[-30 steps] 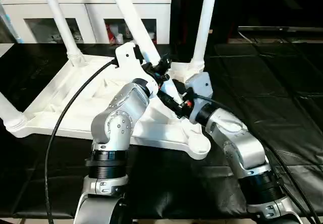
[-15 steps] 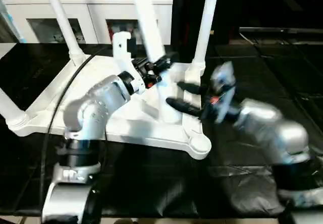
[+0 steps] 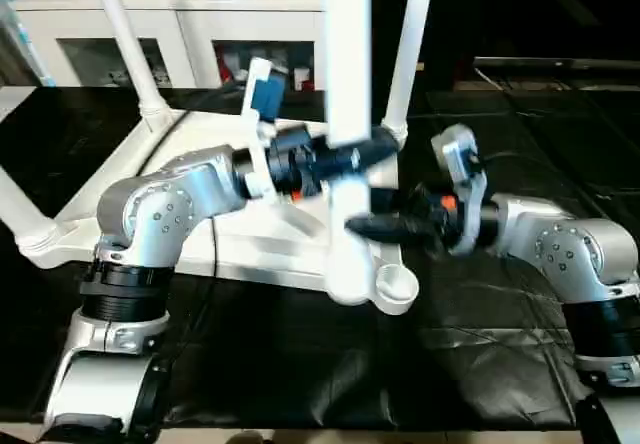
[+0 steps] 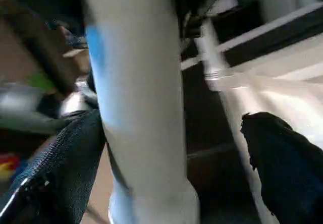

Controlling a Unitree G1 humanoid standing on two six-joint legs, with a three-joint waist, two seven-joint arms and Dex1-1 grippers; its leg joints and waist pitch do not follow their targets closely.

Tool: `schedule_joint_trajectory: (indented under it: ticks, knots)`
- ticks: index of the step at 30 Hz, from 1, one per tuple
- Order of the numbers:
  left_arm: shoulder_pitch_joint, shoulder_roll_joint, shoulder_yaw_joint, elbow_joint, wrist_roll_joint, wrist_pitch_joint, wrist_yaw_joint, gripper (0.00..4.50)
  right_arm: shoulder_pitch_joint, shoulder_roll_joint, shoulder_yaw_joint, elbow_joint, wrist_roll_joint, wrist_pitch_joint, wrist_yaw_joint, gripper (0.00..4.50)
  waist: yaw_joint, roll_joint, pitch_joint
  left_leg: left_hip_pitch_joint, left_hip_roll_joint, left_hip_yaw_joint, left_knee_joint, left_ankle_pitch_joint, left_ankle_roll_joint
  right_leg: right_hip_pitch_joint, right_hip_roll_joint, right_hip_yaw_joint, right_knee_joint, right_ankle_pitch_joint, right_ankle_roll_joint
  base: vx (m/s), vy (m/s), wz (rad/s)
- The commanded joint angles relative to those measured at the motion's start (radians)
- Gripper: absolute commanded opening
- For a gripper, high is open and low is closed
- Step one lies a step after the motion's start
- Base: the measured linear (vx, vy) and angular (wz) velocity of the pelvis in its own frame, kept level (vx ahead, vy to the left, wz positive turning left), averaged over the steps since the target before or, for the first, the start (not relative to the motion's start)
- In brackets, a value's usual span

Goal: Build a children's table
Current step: Pick table leg

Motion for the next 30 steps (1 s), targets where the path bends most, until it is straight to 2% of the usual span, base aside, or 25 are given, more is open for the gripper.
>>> schedule_joint_trajectory:
  ticks: [1, 2, 3, 5, 8, 13, 16, 20, 27, 30]
  knots:
    - [-0.035, -0.004, -0.009, -0.011, -0.002, -0.001, -0.009, 1.90, -0.010, -0.006, 0.017, -0.034, 0.025, 0.011, 0.039, 4.21, 0.003, -0.023, -0.074, 0.008, 0.007, 0.009, -0.064, -0.158, 0.029, 0.065, -0.039, 0.037, -0.071, -0.331, -0.166, 0.000, 0.000, 0.00]
    - [-0.043, -0.018, -0.001, 0.009, 0.004, -0.014, 0.003, 1.90, -0.005, -0.005, 0.040, -0.039, 0.012, 0.006, 0.043, 4.14, 0.005, -0.023, -0.074, 0.008, 0.007, 0.009, -0.064, -0.163, 0.023, 0.064, -0.038, 0.038, -0.075, -0.355, -0.151, 0.000, 0.000, 0.00]
    - [-0.046, -0.021, 0.001, 0.015, 0.006, -0.018, 0.002, 1.90, -0.005, -0.002, 0.043, -0.035, 0.004, 0.004, 0.043, 4.14, 0.006, -0.025, -0.073, 0.008, 0.005, 0.010, -0.064, -0.165, 0.020, 0.064, -0.038, 0.037, -0.077, -0.365, -0.146, 0.000, 0.000, 0.00]
    - [-0.047, -0.024, 0.002, 0.017, 0.007, -0.022, 0.000, 1.90, -0.003, 0.003, 0.043, -0.030, 0.000, 0.005, 0.041, 3.83, 0.007, -0.029, -0.073, 0.009, 0.006, 0.008, -0.066, -0.172, 0.011, 0.063, -0.039, 0.037, -0.079, -0.398, -0.128, 0.000, 0.000, 0.00]
    - [-0.045, -0.026, 0.001, 0.015, 0.004, -0.027, -0.011, 1.90, 0.004, 0.006, 0.043, -0.030, 0.007, 0.012, 0.046, 3.64, 0.008, -0.027, -0.073, 0.010, 0.006, 0.007, -0.065, -0.176, 0.005, 0.061, -0.040, 0.037, -0.083, -0.428, -0.111, 0.000, 0.000, 0.00]
    - [-0.039, -0.034, -0.003, 0.011, 0.004, -0.032, -0.012, 1.90, 0.023, 0.005, 0.042, -0.047, 0.021, 0.016, 0.044, 3.30, 0.009, -0.028, -0.076, 0.010, 0.008, 0.006, -0.067, -0.170, 0.005, 0.061, -0.038, 0.036, -0.080, -0.393, -0.115, 0.000, 0.000, 0.00]
    - [-0.041, -0.041, 0.001, 0.014, 0.008, -0.040, -0.002, 1.90, 0.034, 0.013, 0.040, -0.056, 0.022, 0.009, 0.027, 2.92, 0.008, -0.030, -0.077, 0.009, 0.008, 0.006, -0.067, -0.168, 0.006, 0.062, -0.038, 0.037, -0.075, -0.349, -0.138, 0.000, 0.000, 0.00]
    - [-0.039, -0.052, 0.007, 0.020, 0.018, -0.055, 0.016, 1.90, 0.048, 0.023, 0.037, -0.070, 0.023, 0.012, 0.016, 2.59, 0.009, -0.034, -0.079, 0.007, 0.008, 0.006, -0.066, -0.153, 0.007, 0.065, -0.038, 0.038, -0.071, -0.318, -0.147, 0.000, 0.000, 0.00]
    - [-0.026, -0.064, 0.013, 0.020, 0.021, -0.069, 0.035, 1.90, 0.060, 0.034, 0.032, -0.074, 0.013, 0.009, -0.011, 2.22, 0.008, -0.035, -0.077, 0.009, 0.008, 0.007, -0.067, -0.162, 0.006, 0.064, -0.039, 0.038, -0.072, -0.320, -0.151, 0.000, 0.000, 0.00]
    - [-0.025, -0.069, 0.019, 0.021, 0.025, -0.077, 0.047, 1.90, 0.062, 0.039, 0.030, -0.075, 0.010, 0.007, -0.023, 2.12, 0.008, -0.037, -0.075, 0.008, 0.007, 0.007, -0.067, -0.171, 0.003, 0.065, -0.039, 0.037, -0.076, -0.356, -0.138, 0.000, 0.000, 0.00]
